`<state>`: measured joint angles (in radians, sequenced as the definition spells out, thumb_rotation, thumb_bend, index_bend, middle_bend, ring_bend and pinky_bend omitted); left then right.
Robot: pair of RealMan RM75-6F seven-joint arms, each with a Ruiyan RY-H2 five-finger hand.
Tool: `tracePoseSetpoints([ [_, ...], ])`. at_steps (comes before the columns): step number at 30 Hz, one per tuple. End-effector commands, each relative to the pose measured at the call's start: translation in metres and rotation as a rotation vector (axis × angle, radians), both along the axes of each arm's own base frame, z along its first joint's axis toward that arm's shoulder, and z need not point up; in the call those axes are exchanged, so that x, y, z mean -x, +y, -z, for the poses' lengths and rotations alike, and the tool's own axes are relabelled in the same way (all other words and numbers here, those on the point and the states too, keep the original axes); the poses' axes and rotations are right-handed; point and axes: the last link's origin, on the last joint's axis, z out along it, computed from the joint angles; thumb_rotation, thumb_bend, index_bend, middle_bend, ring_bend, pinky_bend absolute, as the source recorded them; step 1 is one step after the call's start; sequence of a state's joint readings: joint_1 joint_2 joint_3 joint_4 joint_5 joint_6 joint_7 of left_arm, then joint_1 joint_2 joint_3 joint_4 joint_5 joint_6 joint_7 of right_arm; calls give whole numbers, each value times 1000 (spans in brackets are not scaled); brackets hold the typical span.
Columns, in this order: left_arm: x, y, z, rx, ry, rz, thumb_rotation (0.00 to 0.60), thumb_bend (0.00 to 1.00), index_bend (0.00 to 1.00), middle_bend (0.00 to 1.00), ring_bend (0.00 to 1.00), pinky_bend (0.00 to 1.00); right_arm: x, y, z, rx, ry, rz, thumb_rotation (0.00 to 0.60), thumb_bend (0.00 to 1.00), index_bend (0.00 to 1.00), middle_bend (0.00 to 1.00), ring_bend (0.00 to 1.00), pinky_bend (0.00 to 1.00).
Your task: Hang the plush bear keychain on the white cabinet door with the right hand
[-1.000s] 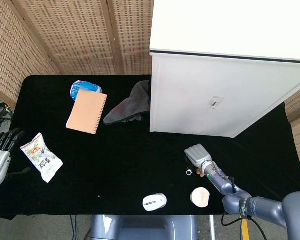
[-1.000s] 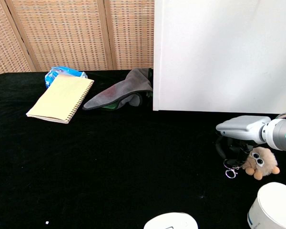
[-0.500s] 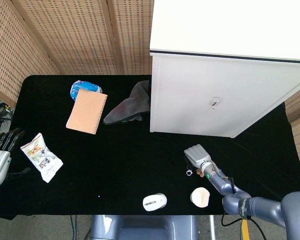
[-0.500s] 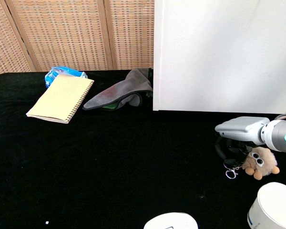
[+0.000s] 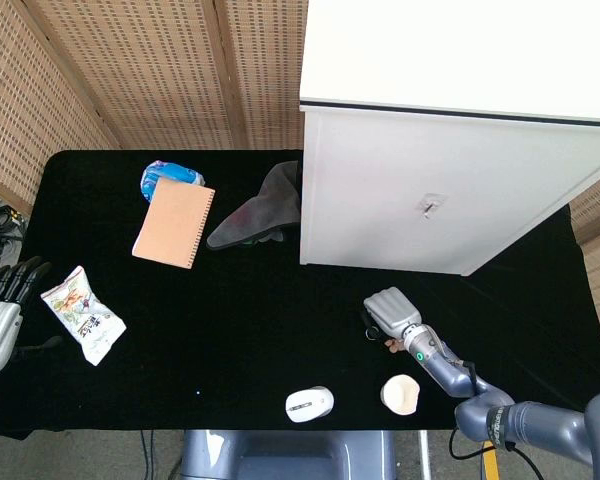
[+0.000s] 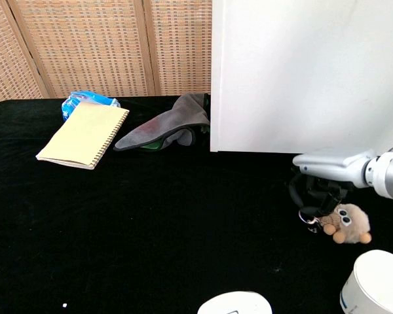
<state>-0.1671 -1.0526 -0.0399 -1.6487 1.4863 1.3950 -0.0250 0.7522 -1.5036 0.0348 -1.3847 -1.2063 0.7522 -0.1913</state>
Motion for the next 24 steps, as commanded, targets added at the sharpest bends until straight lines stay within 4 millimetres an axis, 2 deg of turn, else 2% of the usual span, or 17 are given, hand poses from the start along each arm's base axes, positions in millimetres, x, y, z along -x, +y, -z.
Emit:
tracePoseSetpoints([
  [1, 0, 0, 0, 1, -1, 2, 600, 0, 0, 0, 0, 0, -8, 4, -20, 36, -77, -34, 600, 593, 681, 938, 892, 1000],
  [6, -1, -1, 0, 4, -3, 4, 600, 0, 0, 0, 0, 0, -16, 7, -46, 84, -166, -78, 600, 593, 699, 938, 892, 1000],
  [7, 0, -1, 0, 6, -3, 4, 600, 0, 0, 0, 0, 0, -21, 7, -57, 116, -206, -96, 600, 593, 703, 938, 892, 1000],
  [13, 0, -1, 2, 14, -2, 3, 600, 0, 0, 0, 0, 0, -33, 9, -97, 216, -326, -181, 600, 598, 728, 941, 892, 1000],
  [18, -1, -1, 3, 14, -1, 2, 600, 0, 0, 0, 0, 0, -42, 10, -124, 299, -382, -241, 600, 612, 736, 944, 892, 1000],
  [24, 1, -1, 3, 8, 4, -3, 600, 0, 0, 0, 0, 0, -45, 10, -148, 384, -450, -286, 600, 618, 751, 952, 892, 1000],
])
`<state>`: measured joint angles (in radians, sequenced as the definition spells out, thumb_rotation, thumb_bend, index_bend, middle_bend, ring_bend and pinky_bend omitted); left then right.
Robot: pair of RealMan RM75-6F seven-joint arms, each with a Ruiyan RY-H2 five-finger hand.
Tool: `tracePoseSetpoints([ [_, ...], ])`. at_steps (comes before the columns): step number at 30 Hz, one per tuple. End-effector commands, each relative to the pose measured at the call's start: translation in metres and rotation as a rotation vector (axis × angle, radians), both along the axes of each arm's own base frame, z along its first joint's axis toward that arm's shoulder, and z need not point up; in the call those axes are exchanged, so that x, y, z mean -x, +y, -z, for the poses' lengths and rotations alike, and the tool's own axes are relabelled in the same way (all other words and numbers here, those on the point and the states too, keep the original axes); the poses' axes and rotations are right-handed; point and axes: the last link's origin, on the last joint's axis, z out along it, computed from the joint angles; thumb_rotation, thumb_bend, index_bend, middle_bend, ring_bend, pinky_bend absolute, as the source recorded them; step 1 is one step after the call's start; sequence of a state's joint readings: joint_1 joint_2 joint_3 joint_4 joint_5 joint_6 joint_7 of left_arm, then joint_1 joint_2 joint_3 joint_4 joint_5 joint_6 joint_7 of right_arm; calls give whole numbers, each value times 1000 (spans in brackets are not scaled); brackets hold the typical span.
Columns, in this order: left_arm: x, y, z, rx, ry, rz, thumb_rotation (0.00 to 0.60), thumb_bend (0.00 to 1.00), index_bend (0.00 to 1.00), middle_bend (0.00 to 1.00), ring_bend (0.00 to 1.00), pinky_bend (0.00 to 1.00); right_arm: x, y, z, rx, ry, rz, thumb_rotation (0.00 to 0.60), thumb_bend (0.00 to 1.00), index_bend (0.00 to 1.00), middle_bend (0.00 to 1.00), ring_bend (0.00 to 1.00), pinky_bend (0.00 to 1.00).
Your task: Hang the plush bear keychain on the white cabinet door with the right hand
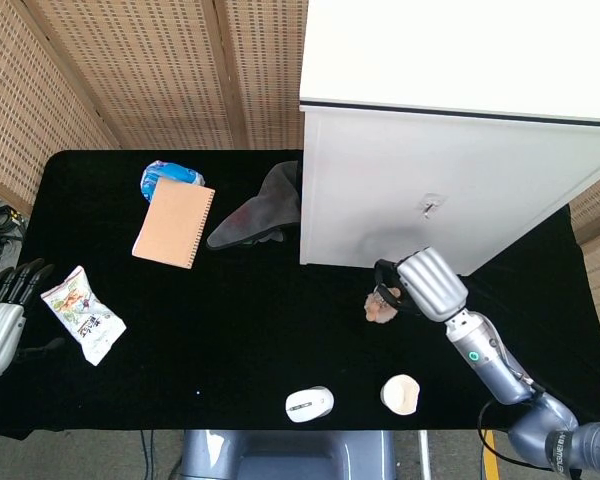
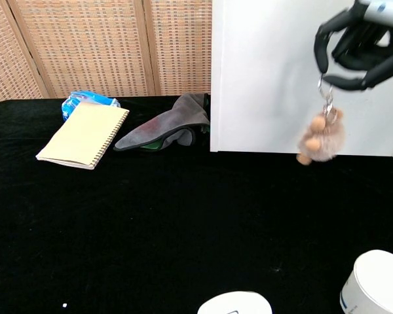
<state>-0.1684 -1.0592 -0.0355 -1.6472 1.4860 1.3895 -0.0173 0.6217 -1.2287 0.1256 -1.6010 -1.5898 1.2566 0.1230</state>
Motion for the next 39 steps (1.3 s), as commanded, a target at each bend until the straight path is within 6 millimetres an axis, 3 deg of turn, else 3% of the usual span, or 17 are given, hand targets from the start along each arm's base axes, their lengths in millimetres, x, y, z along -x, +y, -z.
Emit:
tracePoseSetpoints([
  [1, 0, 0, 0, -2, -1, 1, 600, 0, 0, 0, 0, 0, 0, 0, -16, 50, -31, -26, 600, 618, 756, 952, 892, 1000],
  [12, -1, -1, 0, -2, -3, 3, 600, 0, 0, 0, 0, 0, 4, -13, -62, 315, -3, -107, 600, 628, 777, 952, 892, 1000],
  [18, -1, -1, 0, 1, -2, 4, 600, 0, 0, 0, 0, 0, 10, -16, -73, 410, 48, -108, 600, 628, 780, 952, 892, 1000],
  [39, 1, -1, 1, 2, 1, -2, 600, 0, 0, 0, 0, 0, 1, -28, -62, 593, 149, -111, 600, 628, 787, 952, 892, 1000],
])
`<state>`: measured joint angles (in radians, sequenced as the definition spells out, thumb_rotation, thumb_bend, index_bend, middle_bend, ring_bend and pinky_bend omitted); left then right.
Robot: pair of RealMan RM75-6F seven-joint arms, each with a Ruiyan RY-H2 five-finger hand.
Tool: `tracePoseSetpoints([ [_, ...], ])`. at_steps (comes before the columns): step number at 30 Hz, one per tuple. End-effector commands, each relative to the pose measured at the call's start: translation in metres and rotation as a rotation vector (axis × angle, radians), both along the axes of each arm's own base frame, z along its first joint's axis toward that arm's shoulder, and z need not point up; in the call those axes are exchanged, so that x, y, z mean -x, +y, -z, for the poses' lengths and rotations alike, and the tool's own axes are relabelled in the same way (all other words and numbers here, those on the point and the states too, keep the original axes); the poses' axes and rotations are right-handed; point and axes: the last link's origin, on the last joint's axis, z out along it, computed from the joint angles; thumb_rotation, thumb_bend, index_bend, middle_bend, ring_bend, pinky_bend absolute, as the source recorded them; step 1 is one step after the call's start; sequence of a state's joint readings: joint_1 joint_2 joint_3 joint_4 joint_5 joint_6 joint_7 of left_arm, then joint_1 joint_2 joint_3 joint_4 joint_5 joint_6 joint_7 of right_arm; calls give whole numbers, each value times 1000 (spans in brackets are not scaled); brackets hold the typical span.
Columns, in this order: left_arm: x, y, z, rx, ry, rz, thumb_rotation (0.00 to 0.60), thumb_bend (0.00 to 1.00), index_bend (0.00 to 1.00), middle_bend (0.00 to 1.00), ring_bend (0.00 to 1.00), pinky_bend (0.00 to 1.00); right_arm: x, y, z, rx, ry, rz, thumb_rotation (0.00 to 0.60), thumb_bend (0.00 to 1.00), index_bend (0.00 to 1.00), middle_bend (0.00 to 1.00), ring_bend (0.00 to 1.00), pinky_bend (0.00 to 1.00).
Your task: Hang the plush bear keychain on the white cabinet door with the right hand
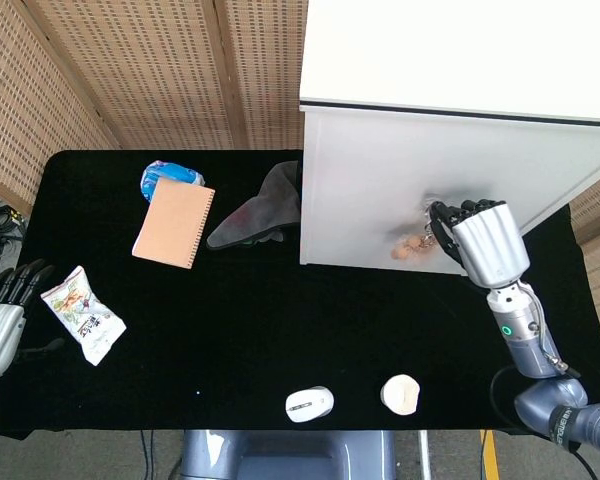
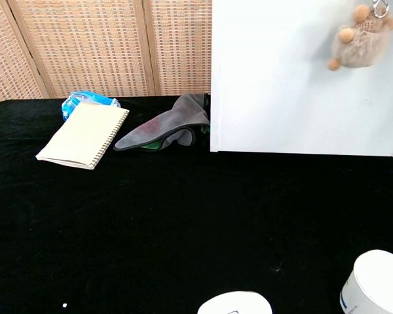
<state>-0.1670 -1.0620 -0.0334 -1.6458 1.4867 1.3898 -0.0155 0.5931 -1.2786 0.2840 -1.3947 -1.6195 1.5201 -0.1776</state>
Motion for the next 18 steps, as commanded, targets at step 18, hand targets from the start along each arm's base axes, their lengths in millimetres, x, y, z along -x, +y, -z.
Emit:
tracePoseSetpoints([
  [18, 0, 0, 0, 2, 0, -2, 600, 0, 0, 0, 0, 0, -5, -8, 9, 62, 99, -27, 600, 628, 786, 952, 892, 1000],
])
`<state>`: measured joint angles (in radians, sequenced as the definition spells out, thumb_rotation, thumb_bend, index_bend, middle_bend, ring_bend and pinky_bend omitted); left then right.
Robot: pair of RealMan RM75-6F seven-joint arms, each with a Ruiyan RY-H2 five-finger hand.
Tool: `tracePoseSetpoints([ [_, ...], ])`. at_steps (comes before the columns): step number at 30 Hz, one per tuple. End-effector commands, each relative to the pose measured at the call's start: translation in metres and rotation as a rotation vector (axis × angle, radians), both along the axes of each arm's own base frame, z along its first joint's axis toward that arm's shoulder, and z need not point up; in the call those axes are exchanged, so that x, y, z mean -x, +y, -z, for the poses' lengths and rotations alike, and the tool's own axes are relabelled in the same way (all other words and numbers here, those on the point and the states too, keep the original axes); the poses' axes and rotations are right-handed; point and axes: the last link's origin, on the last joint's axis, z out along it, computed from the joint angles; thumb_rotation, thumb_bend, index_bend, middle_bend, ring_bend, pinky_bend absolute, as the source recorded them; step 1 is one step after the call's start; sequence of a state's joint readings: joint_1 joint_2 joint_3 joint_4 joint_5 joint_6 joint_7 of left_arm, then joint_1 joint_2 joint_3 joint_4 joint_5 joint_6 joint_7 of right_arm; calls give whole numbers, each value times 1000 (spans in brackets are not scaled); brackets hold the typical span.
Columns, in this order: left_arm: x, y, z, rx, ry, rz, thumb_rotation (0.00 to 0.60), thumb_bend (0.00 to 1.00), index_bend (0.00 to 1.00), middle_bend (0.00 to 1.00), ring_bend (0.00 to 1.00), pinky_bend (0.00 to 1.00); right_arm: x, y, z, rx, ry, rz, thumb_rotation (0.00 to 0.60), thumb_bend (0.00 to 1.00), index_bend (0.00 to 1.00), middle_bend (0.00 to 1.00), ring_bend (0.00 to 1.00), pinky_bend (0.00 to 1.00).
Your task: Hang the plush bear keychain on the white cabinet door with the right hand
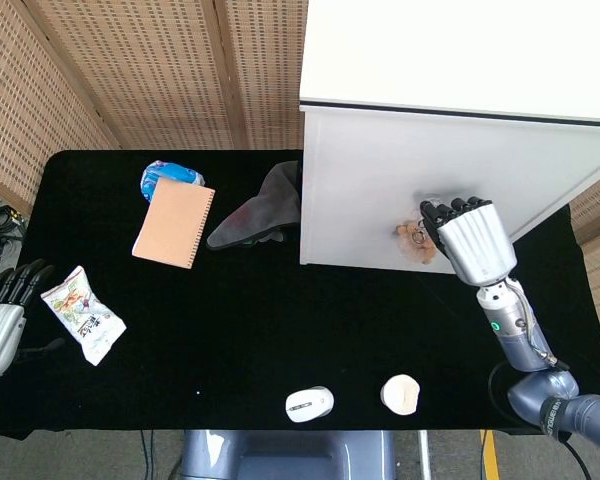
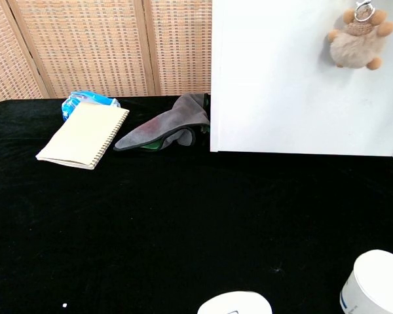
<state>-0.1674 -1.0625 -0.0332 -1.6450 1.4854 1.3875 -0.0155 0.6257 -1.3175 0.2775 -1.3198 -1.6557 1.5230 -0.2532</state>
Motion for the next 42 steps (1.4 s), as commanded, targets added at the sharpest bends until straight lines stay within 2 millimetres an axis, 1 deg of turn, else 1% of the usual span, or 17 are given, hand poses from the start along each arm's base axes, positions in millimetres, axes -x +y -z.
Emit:
tracePoseSetpoints([
  [1, 0, 0, 0, 0, 0, 0, 600, 0, 0, 0, 0, 0, 0, -1, 0, 0, 1, 4, 600, 628, 786, 952, 892, 1000],
  [11, 0, 0, -1, -1, -2, 0, 600, 0, 0, 0, 0, 0, -3, -2, 0, 16, 16, 5, 600, 626, 785, 952, 893, 1000],
  [13, 0, 0, -1, -1, 0, 0, 600, 0, 0, 0, 0, 0, -4, -2, 0, 19, 15, 5, 600, 614, 774, 952, 893, 1000],
  [15, 0, 0, -1, -2, 0, 0, 600, 0, 0, 0, 0, 0, -4, -2, 0, 16, 12, 5, 600, 570, 753, 951, 893, 1000],
  [17, 0, 0, -1, -2, 0, 0, 600, 0, 0, 0, 0, 0, -4, -2, 0, 20, 9, 6, 600, 465, 731, 951, 893, 1000],
  [20, 0, 0, -1, -2, 1, 0, 600, 0, 0, 0, 0, 0, -4, -2, -1, 36, 6, 5, 600, 351, 722, 951, 893, 1000],
  [22, 0, 0, -1, -1, 0, 0, 600, 0, 0, 0, 0, 0, -3, -2, -1, 47, 2, 1, 600, 292, 721, 951, 893, 1000],
  [30, 0, 0, 0, -1, 0, 0, 600, 0, 0, 0, 0, 0, -4, 4, -7, 65, -32, -29, 600, 283, 739, 951, 893, 1000],
  [38, 0, -1, 0, -1, -1, 4, 600, 0, 0, 0, 0, 0, -3, 15, -28, 97, -102, -77, 600, 273, 747, 948, 892, 1000],
  [40, 0, -1, 0, 0, -1, 5, 600, 0, 0, 0, 0, 0, 0, 19, -30, 85, -107, -82, 600, 273, 732, 928, 884, 1000],
  [42, -1, -2, 0, 2, -2, 7, 600, 0, 0, 0, 0, 0, 7, 25, -32, 63, -113, -81, 600, 271, 694, 880, 849, 1000],
])
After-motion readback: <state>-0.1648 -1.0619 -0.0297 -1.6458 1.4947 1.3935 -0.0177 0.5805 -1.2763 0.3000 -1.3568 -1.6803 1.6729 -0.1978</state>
